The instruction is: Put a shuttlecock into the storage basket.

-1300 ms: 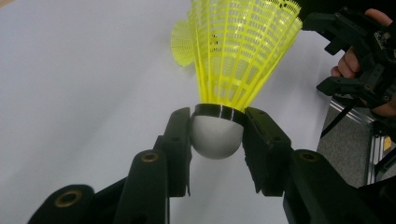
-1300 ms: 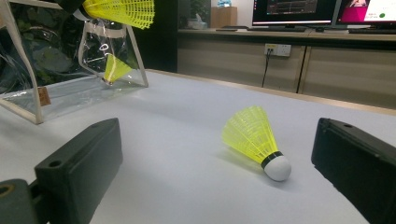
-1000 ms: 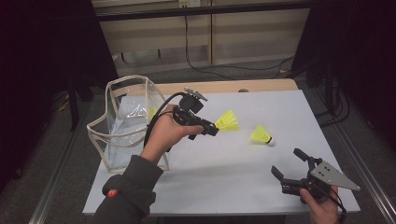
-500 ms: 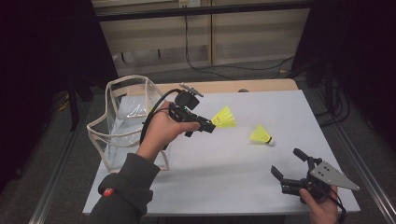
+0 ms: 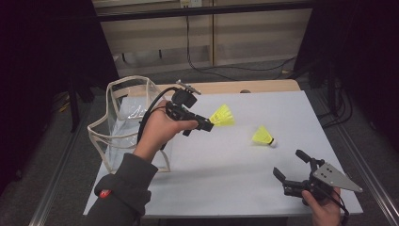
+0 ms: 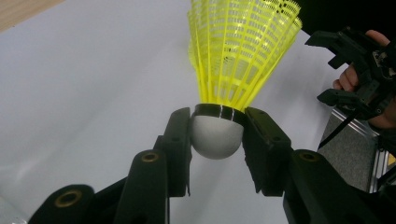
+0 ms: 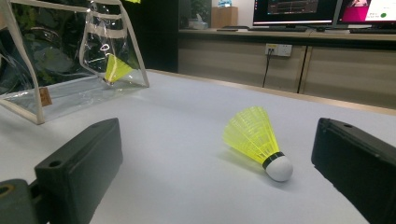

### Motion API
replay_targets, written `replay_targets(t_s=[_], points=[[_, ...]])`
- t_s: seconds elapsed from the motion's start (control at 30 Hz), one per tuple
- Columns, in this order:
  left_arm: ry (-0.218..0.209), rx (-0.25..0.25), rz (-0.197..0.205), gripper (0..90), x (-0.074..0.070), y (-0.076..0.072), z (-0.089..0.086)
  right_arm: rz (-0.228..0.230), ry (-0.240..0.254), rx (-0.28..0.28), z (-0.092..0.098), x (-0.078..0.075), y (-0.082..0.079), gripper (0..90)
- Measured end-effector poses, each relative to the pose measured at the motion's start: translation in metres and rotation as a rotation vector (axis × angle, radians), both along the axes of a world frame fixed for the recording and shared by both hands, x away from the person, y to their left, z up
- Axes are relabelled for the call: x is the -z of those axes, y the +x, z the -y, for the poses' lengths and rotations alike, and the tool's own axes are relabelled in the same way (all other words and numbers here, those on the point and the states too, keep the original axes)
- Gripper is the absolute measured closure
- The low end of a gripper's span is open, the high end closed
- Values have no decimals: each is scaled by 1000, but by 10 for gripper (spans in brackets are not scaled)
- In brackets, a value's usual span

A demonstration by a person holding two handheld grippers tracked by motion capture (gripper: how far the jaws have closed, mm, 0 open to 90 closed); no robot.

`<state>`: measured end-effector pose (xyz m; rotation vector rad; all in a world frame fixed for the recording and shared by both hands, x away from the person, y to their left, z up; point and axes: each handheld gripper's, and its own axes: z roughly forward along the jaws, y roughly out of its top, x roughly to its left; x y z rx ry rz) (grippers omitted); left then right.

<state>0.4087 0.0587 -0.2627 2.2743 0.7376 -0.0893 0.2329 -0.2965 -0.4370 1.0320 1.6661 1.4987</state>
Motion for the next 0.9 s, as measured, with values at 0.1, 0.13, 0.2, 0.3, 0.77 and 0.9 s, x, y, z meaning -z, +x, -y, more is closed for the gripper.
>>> replay_targets(t_s=[0.1,0.13,0.2,0.3,0.77,0.9], points=[[0,-6,-1,631,-2,0,-1,-1,2,0,0,0,0,18],[-1,-4,1,631,-3,1,-2,-1,1,1,0,0,0,18],[3,0,-1,631,-5,2,-3,0,1,0,0,0,0,18],[-4,-13,-1,631,-7,2,-6,0,1,0,1,0,0,19],[-6,-36,2,631,-13,4,-14,0,1,0,0,0,0,18],[10,-29,10,631,-18,6,-18,3,-1,3,1,0,0,18]])
